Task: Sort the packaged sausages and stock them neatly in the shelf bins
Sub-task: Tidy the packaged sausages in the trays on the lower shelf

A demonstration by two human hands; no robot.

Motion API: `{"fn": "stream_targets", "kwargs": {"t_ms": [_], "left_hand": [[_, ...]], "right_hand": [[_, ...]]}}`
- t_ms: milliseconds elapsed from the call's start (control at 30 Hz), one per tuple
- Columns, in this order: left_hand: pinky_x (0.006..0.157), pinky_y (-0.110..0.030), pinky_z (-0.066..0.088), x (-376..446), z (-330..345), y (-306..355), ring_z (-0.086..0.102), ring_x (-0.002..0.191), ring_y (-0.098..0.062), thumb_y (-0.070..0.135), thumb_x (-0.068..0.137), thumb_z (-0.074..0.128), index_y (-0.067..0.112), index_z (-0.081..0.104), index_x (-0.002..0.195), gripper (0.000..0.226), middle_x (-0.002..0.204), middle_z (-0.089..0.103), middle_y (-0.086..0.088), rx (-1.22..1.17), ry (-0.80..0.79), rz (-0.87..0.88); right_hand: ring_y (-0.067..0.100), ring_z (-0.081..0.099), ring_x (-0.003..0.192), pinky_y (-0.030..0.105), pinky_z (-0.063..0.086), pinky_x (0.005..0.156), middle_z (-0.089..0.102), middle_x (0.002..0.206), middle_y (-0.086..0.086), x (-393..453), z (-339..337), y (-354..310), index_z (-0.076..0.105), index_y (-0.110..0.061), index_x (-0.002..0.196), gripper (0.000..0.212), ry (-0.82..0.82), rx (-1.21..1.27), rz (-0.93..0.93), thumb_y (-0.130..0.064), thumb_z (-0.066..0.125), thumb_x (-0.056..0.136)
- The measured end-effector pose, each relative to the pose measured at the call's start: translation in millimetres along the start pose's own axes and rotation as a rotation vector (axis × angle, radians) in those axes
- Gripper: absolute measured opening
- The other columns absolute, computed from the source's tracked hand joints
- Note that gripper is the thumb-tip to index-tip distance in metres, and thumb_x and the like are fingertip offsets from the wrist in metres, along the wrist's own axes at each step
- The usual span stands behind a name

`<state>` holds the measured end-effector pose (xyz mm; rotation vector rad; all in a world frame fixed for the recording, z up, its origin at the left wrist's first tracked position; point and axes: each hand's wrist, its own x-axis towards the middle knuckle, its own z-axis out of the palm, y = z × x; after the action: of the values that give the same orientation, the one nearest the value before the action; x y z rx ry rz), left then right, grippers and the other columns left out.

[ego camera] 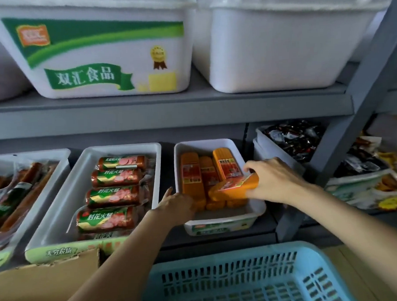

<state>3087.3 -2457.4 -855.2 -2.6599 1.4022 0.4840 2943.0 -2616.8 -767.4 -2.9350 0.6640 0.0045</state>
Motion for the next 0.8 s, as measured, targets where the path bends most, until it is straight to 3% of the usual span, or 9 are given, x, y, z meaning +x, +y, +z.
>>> {"fn": "stream_targets", "kwargs": {"t_ms": [100,233,333,433,500,633,733,800], "left_hand": [[0.114,-0.050,0.011,-1.4,-8.0,8.5,0.040,0.131,-0.029,0.018,0.100,0.030,0.015,0.049,0.131,0.036,0.136,0.049,-0.009,0.132,-0.090,0.019],[0.115,-0.050,0.005,-0.3,-5.8,9.1,0.037,0.133,-0.027,0.015,0.100,0.030,0.015,0.049,0.131,0.037,0.138,0.048,-0.008,0.142,-0.098,0.031],[0.116,-0.047,0.001,1.5,-0.4,3.6,0.039,0.132,-0.021,0.021,0.099,0.032,0.017,0.051,0.129,0.035,0.134,0.053,-0.005,0.066,-0.064,0.025],[0.118,-0.046,0.000,1.9,-1.6,1.7,0.047,0.124,-0.020,0.018,0.099,0.033,0.013,0.056,0.118,0.030,0.123,0.060,-0.007,0.066,-0.014,0.036],[0.118,-0.046,0.000,3.7,-3.5,0.4,0.049,0.121,-0.021,0.014,0.098,0.034,0.013,0.057,0.116,0.030,0.119,0.061,-0.008,0.100,-0.003,0.029],[0.117,-0.043,0.001,9.6,-6.3,2.3,0.051,0.118,-0.021,0.012,0.097,0.034,0.011,0.058,0.112,0.028,0.115,0.062,-0.009,0.154,0.034,0.046],[0.117,-0.042,0.004,15.3,-7.3,2.1,0.053,0.116,-0.025,0.016,0.098,0.033,0.005,0.058,0.110,0.029,0.116,0.062,-0.012,0.157,0.081,0.039],[0.117,-0.040,0.005,19.5,-5.4,1.2,0.054,0.115,-0.024,0.021,0.099,0.034,0.007,0.058,0.110,0.030,0.116,0.063,-0.010,0.115,0.114,0.035]], "right_hand": [[0.023,0.060,0.091,0.030,0.045,0.068,0.064,0.100,0.004,9.4,8.0,-21.7,0.058,-0.018,0.112,0.040,0.095,0.102,0.143,-0.043,0.062,0.081],[0.033,0.050,0.112,0.037,0.043,0.091,0.048,0.125,0.010,39.7,47.1,-49.2,0.055,-0.019,0.117,0.041,0.096,0.099,0.267,-0.047,0.054,0.086],[0.031,0.043,0.119,0.039,0.042,0.098,0.036,0.135,0.009,56.2,74.9,-54.4,0.055,-0.019,0.114,0.039,0.011,0.196,0.213,-0.043,0.061,0.085],[0.023,0.041,0.126,0.033,0.040,0.100,0.038,0.139,0.006,56.1,81.4,-41.4,0.052,-0.017,0.125,0.035,-0.033,0.232,0.126,-0.024,0.059,0.091],[0.020,0.037,0.132,0.032,0.035,0.106,0.040,0.142,0.004,55.3,81.2,-29.2,0.049,-0.016,0.134,0.045,-0.121,0.196,0.000,-0.014,0.060,0.090],[0.024,0.024,0.142,0.038,0.023,0.116,0.027,0.153,0.009,59.8,83.7,-21.3,0.031,-0.015,0.146,0.072,-0.422,0.071,-0.101,-0.024,0.067,0.086],[0.020,0.002,0.147,0.042,-0.001,0.118,0.006,0.159,0.002,70.5,86.8,-23.5,0.017,-0.020,0.151,0.084,-0.460,-0.195,-0.211,-0.034,0.066,0.084],[0.018,-0.004,0.146,0.041,-0.008,0.116,-0.001,0.159,0.000,75.4,84.4,-25.5,0.012,-0.019,0.152,0.087,-0.472,-0.330,-0.262,-0.035,0.065,0.085]]}}
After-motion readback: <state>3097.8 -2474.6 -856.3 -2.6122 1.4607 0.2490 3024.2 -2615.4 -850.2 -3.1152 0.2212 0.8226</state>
